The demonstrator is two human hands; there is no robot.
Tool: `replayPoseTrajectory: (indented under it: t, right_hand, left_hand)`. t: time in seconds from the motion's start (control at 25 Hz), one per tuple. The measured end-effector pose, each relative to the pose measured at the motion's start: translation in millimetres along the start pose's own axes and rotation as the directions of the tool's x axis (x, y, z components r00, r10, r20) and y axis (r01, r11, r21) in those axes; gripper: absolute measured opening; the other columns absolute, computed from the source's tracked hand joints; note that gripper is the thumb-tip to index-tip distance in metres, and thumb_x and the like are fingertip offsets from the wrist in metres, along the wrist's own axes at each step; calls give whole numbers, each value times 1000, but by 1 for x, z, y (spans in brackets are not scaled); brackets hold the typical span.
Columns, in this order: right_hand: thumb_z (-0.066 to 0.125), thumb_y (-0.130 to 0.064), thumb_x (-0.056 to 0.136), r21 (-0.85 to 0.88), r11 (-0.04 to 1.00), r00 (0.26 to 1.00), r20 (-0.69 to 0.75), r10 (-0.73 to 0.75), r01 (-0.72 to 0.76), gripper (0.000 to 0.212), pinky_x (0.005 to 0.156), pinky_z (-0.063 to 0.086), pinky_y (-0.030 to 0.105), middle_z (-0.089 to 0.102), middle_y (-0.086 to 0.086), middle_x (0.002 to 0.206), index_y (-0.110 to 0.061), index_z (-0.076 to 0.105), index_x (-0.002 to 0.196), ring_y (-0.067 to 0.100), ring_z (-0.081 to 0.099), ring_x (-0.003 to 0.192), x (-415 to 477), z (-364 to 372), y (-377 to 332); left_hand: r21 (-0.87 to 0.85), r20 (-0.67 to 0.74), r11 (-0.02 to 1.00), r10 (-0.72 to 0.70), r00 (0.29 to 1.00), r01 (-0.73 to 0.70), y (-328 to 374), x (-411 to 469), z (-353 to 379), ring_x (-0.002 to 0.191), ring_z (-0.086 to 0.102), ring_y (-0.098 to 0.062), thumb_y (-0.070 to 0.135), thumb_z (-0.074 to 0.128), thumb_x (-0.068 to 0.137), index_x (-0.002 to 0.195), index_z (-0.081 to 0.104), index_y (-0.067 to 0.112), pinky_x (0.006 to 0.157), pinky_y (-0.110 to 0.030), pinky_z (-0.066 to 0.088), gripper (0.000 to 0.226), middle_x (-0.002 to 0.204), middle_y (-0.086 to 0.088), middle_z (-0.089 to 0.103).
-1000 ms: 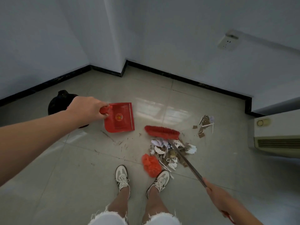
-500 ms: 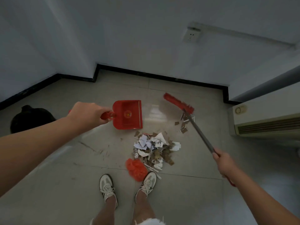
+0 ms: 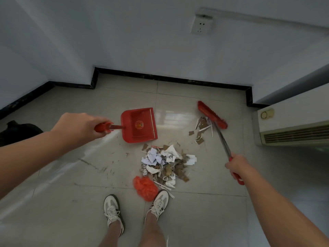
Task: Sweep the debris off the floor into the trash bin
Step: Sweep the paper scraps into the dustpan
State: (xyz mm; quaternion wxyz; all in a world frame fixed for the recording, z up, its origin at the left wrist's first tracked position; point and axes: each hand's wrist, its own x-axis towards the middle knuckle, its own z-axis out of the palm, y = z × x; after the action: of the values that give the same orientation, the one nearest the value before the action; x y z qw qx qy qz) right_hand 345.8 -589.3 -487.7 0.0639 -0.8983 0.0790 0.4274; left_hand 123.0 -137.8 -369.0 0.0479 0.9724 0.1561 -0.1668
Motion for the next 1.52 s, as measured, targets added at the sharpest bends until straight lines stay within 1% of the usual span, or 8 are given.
replayPoseTrajectory:
  t: [0.24, 0.44, 0.56, 0.8, 0.88, 1.04, 1.28, 1.52]
  right_hand:
    - [45, 8, 79, 3, 1000, 989, 144, -23, 23, 55, 31, 36, 21, 48, 12, 50, -23, 50, 125, 19, 43, 27, -109, 59, 12]
    - [44, 3, 79, -61, 994, 983, 164, -79, 90, 68, 30, 31, 12, 49, -2, 66, -26, 42, 141, 9, 44, 47, -203, 141, 14]
    - [46, 2, 78, -61, 992, 968, 236, -91, 108, 61, 31, 34, 17, 51, 2, 63, -25, 49, 133, 10, 45, 40, -250, 157, 5]
    - [54, -7, 90, 346, 934, 989, 146, 36, -85, 37, 34, 35, 19, 40, 7, 47, -34, 57, 116, 16, 38, 32, -305, 135, 17]
    - [56, -20, 95, 463, 870, 983, 136, 120, -170, 14, 34, 40, 19, 41, 10, 50, -20, 58, 108, 17, 42, 33, -324, 135, 16]
    - [56, -23, 95, 535, 806, 962, 56, 266, -254, 26, 32, 48, 24, 51, 17, 61, 0, 54, 86, 25, 57, 37, -314, 129, 28]
    - [42, -8, 96, 310, 896, 946, 43, 321, -318, 26, 40, 36, 23, 48, 16, 55, 5, 48, 74, 19, 42, 41, -271, 126, 79]
    - [44, -5, 93, 104, 936, 929, 197, 312, -336, 48, 41, 34, 23, 46, 12, 36, 0, 47, 45, 20, 41, 30, -246, 155, 99]
  left_hand:
    - [-83, 48, 994, -69, 996, 73, 4, -8, 11, 76, 64, -20, 54, 55, 88, 109, 66, 42, 60, -26, 45, 27, 83, 7, 70]
    - [-149, 40, 983, -103, 994, 107, -15, -31, 23, 93, 67, -24, 50, 56, 89, 112, 65, 39, 63, -27, 41, 28, 98, 3, 72]
    - [-193, 45, 972, -128, 991, 135, -29, -45, 29, 98, 65, -24, 50, 54, 89, 116, 63, 40, 69, -30, 46, 31, 103, 4, 71]
    - [-342, -5, 923, -191, 982, 177, -64, -71, 15, 100, 64, -27, 49, 60, 83, 108, 70, 32, 76, -34, 51, 32, 105, 0, 71]
    - [-385, 0, 897, -238, 971, 220, -81, -79, 3, 99, 64, -29, 51, 62, 82, 104, 71, 28, 76, -34, 49, 33, 102, -2, 70]
    - [-348, -21, 919, -207, 978, 187, -102, -108, -7, 95, 63, -28, 54, 63, 82, 99, 72, 28, 69, -31, 43, 32, 99, -3, 70]
    - [-237, -72, 959, -176, 982, 154, -108, -159, 0, 95, 64, -23, 57, 60, 84, 114, 69, 33, 70, -32, 46, 39, 101, 2, 72]
    - [-115, -46, 981, -160, 986, 154, -102, -190, 11, 79, 58, -18, 57, 60, 84, 110, 70, 37, 58, -28, 40, 35, 92, 3, 73]
